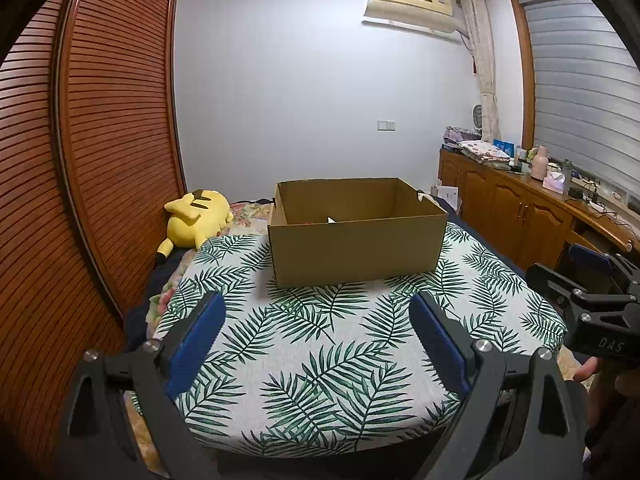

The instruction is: Organize snacks

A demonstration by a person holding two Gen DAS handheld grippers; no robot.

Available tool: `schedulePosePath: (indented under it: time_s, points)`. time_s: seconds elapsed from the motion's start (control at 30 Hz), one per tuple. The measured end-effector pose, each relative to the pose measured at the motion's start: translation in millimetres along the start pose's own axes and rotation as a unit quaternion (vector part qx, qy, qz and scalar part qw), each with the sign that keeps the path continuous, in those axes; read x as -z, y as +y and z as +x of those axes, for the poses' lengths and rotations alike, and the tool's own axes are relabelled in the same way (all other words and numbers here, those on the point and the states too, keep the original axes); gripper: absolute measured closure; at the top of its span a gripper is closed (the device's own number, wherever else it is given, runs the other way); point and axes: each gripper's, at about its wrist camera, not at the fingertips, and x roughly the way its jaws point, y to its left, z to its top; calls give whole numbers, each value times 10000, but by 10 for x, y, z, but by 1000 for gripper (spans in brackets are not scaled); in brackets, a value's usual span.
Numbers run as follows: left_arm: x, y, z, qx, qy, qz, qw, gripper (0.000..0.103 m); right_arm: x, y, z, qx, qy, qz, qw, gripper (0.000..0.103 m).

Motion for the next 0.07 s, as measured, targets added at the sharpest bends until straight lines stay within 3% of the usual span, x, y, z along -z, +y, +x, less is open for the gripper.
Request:
schedulePosePath:
  time_s: [0.07]
  points:
    - [0,1,2,6,3,0,10000,9,0,-1,0,-1,-2,-2,10000,0]
